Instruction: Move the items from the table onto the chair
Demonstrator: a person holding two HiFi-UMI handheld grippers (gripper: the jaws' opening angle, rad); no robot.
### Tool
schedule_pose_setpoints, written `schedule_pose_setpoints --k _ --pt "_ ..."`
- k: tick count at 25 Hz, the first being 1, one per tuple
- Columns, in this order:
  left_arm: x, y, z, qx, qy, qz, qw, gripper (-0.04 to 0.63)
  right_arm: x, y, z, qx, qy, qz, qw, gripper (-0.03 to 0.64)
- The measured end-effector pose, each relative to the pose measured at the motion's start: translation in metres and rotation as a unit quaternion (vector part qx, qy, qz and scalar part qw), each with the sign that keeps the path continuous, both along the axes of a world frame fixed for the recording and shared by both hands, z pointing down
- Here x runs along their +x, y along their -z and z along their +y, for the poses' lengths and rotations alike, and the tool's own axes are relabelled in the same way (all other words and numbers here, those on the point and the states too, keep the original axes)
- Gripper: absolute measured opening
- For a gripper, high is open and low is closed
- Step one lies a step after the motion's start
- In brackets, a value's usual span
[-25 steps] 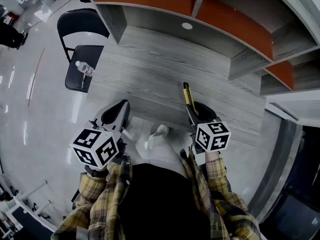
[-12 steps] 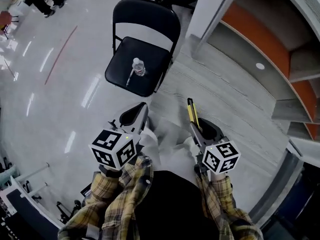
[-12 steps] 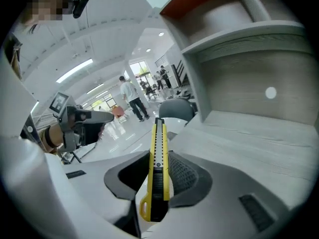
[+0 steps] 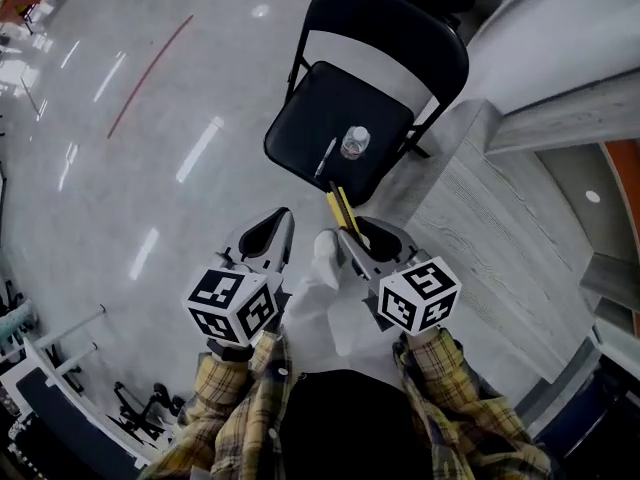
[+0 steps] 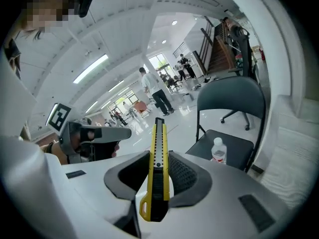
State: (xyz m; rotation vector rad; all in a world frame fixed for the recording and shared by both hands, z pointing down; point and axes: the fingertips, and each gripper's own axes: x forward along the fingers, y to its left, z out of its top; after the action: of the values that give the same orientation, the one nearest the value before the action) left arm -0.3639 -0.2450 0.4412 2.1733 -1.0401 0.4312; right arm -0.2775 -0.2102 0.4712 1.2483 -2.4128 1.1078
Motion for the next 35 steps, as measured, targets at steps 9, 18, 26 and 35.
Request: schedule_pose_setpoints --k 9,18,26,35 --pt "-0.050 -0.095 -0.021 -0.039 0.034 0.006 0.9986 0.005 -0.058 -0.157 -0.109 -0.077 -0.055 0.026 0.995 0.127" --pt "-0.073 -0.181 -0.026 -0.075 0.074 0.015 0.9943 0.005 -0.060 -0.329 -0.181 -0.131 -0.091 0.100 0.982 0.127" --pt "-0.093 -0.218 -0.023 -0.098 0.087 0.003 0.9914 0.005 -0.053 -0.406 -0.214 -0.154 -0.082 0.190 0.966 0.127" --pt "-0.097 -0.216 -0.024 -0.095 0.084 -0.006 0.9919 0.005 -0.062 -0.421 -0.213 -0.161 -0.063 0.216 0.961 0.127"
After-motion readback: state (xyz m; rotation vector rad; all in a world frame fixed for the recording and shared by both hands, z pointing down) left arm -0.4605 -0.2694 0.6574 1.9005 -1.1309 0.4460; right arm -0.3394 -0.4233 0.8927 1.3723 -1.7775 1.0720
